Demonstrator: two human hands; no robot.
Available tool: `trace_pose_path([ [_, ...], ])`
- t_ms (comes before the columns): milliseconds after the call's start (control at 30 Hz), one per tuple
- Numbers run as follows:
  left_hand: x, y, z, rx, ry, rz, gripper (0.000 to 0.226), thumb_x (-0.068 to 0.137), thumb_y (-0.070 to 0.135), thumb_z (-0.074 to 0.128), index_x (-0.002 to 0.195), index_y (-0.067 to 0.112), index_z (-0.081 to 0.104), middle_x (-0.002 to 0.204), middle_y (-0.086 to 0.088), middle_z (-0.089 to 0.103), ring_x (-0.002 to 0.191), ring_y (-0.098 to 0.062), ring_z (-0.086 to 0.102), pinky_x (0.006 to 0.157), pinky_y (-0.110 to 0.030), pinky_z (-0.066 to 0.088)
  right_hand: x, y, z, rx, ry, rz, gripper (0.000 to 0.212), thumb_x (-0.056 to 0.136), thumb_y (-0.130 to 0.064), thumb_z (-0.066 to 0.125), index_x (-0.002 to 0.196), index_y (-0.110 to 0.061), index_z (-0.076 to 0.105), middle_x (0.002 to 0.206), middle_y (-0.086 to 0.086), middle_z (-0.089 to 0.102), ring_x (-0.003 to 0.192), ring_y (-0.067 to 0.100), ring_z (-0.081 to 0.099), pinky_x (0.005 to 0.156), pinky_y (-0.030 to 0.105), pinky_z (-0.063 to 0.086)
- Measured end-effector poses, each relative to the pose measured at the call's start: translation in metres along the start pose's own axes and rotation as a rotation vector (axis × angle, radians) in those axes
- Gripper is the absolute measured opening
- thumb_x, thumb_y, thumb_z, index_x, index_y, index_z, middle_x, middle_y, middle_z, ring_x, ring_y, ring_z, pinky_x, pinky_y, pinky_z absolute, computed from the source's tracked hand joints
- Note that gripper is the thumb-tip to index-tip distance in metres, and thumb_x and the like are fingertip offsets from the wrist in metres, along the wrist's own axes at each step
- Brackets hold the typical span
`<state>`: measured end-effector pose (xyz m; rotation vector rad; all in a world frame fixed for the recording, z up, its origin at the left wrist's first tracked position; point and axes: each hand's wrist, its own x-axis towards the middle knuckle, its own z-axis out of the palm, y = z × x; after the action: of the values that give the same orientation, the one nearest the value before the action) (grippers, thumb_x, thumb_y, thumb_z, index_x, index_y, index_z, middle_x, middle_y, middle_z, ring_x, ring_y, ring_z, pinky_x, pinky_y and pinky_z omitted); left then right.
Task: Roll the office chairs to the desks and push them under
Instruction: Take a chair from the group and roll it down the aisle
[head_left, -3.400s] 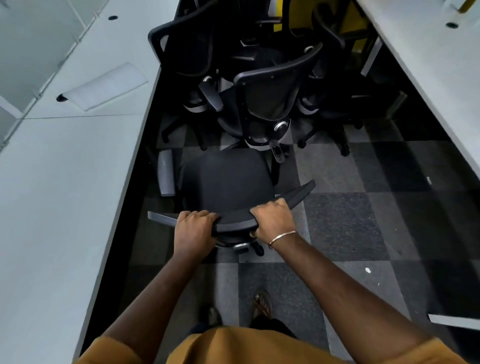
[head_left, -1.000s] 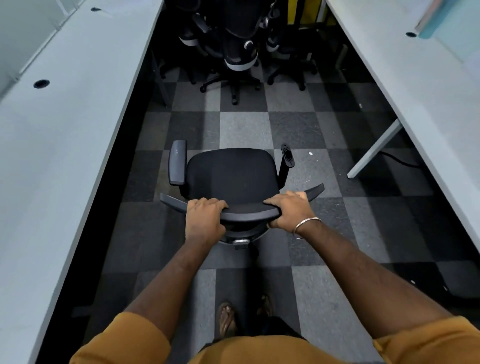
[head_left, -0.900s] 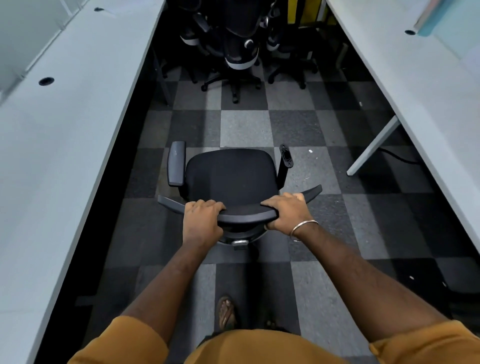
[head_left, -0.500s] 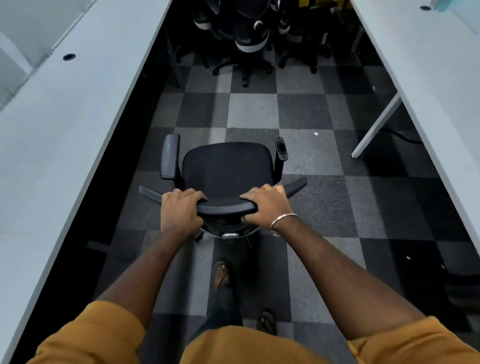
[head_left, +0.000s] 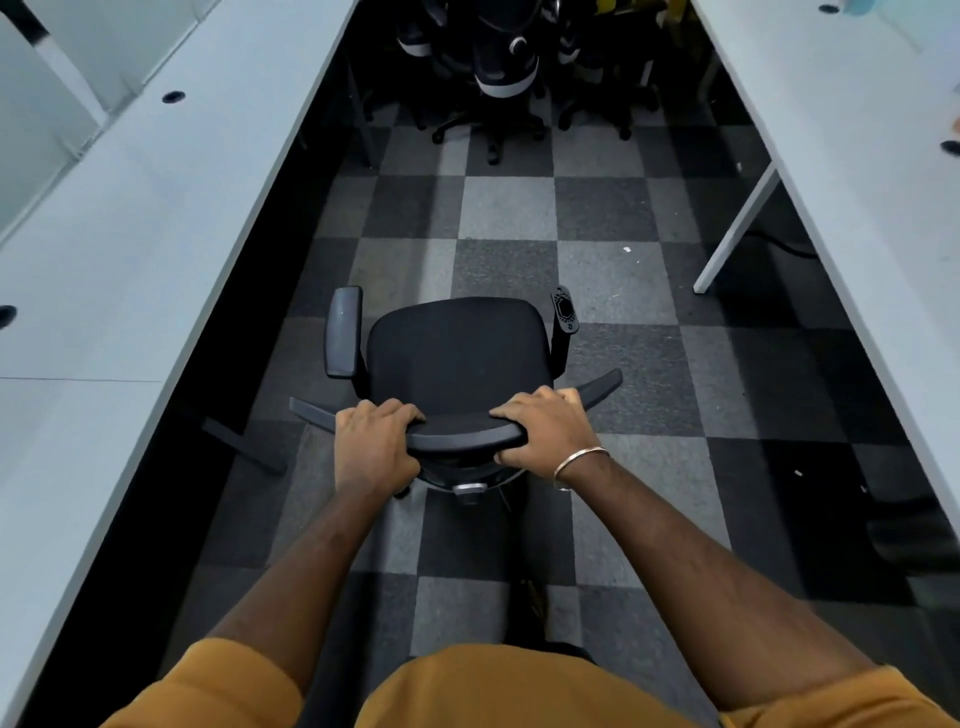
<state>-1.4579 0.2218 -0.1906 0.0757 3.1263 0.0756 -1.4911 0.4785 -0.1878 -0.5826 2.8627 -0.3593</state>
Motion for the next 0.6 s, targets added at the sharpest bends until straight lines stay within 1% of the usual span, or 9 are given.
trace_pose_path([
  [133,-0.044,0.003,0.003,-0.036,0.005,0.014,0.050,0.064,0.022,0.076,0.111,0.038,0.070,0.098,0.015,0.065,0.091,-0.018,0.056,0.088,-0.038,0.037,-0.041,-0.015,0.009,-0.016,-0.010,0.031,0.068,0.073,-0.066,0.068,0.136,-0.043,0.060,0.130,-0.021,0.061,0.114,0.013,0.050,0.088,0.033,0.019],
  [267,-0.094,-0.002,0.004,-0.080,0.014,0.043,0.053,0.065,0.017,0.073,0.114,0.036,0.069,0.102,0.015,0.064,0.092,-0.018,0.055,0.091,-0.036,0.036,-0.083,-0.038,0.023,-0.044,-0.024,0.062,0.073,0.068,-0.072,0.066,0.136,-0.047,0.060,0.129,-0.022,0.061,0.115,0.013,0.050,0.086,0.032,0.017],
  [400,-0.145,-0.007,0.010,-0.085,-0.001,0.068,0.055,0.062,0.017,0.074,0.114,0.035,0.070,0.101,0.014,0.064,0.092,-0.018,0.055,0.090,-0.035,0.035,-0.130,-0.064,0.039,-0.044,-0.031,0.091,0.077,0.065,-0.075,0.059,0.137,-0.047,0.059,0.131,-0.022,0.059,0.115,0.013,0.050,0.087,0.033,0.018],
  [533,-0.188,-0.011,0.008,-0.079,0.026,0.080,0.053,0.061,0.018,0.075,0.111,0.035,0.071,0.098,0.014,0.063,0.090,-0.018,0.055,0.087,-0.035,0.035,-0.171,-0.089,0.050,-0.028,-0.033,0.107,0.075,0.067,-0.072,0.062,0.137,-0.046,0.059,0.132,-0.022,0.059,0.116,0.014,0.049,0.091,0.036,0.022],
  [600,-0.212,-0.012,0.009,-0.066,0.021,0.084,0.052,0.060,0.018,0.075,0.109,0.035,0.071,0.097,0.014,0.063,0.088,-0.018,0.055,0.086,-0.035,0.034,-0.195,-0.099,0.057,-0.026,-0.032,0.107,0.072,0.070,-0.071,0.065,0.137,-0.046,0.058,0.132,-0.022,0.058,0.115,0.014,0.049,0.089,0.035,0.020],
])
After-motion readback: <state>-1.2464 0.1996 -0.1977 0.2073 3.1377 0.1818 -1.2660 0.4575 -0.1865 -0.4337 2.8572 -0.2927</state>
